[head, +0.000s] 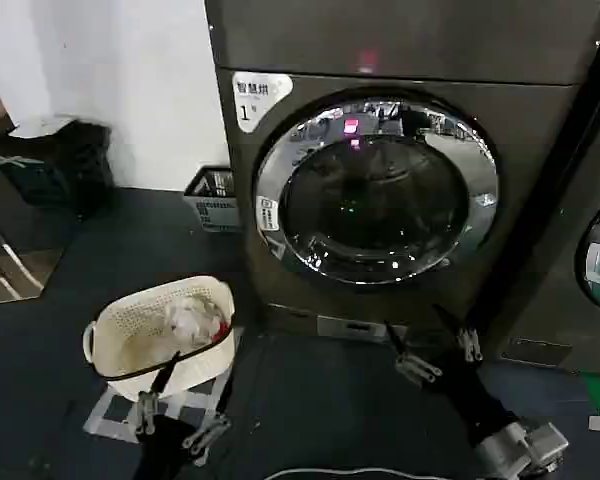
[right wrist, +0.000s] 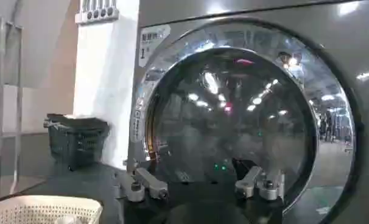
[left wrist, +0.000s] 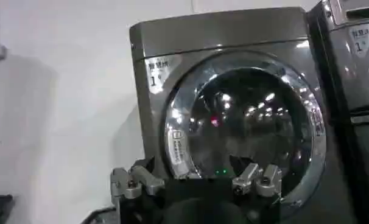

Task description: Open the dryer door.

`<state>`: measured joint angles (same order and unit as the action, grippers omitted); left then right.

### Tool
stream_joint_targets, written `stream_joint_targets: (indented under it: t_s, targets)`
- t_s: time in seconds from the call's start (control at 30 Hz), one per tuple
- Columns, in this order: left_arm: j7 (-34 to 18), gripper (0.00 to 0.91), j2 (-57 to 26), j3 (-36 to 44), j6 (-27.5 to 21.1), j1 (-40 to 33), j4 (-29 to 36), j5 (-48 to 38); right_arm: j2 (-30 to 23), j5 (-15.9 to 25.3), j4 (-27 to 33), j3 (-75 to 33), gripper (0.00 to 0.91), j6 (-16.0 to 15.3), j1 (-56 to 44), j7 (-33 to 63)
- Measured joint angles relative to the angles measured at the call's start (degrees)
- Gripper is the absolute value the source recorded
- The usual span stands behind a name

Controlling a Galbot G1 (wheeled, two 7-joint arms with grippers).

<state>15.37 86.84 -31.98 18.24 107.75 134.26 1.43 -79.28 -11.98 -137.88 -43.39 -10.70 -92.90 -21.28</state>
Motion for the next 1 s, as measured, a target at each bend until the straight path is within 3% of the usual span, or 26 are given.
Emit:
stream_joint_targets:
  t_s: [0.27, 0.7, 1.0]
  targets:
    - [-1.4, 0.907, -0.2, 1.5, -0.9, 0.8, 0.9, 0.6, 6.6, -6.0, 5.2, 1.5, 0.907, -0.9, 7.4, -3.0]
    - [-1.9, 0.907, -0.1, 2.3, -5.0, -0.1, 1.6, 0.2, 20.3, -11.9, 20.9, 10.1, 0.907, 0.7, 25.1, -5.4]
    - [-1.8, 0.907, -0.3, 2.2, -8.1, 0.3, 2.0, 1.3, 23.0, -13.0, 30.7, 20.0, 0.907, 0.9, 39.1, -6.1]
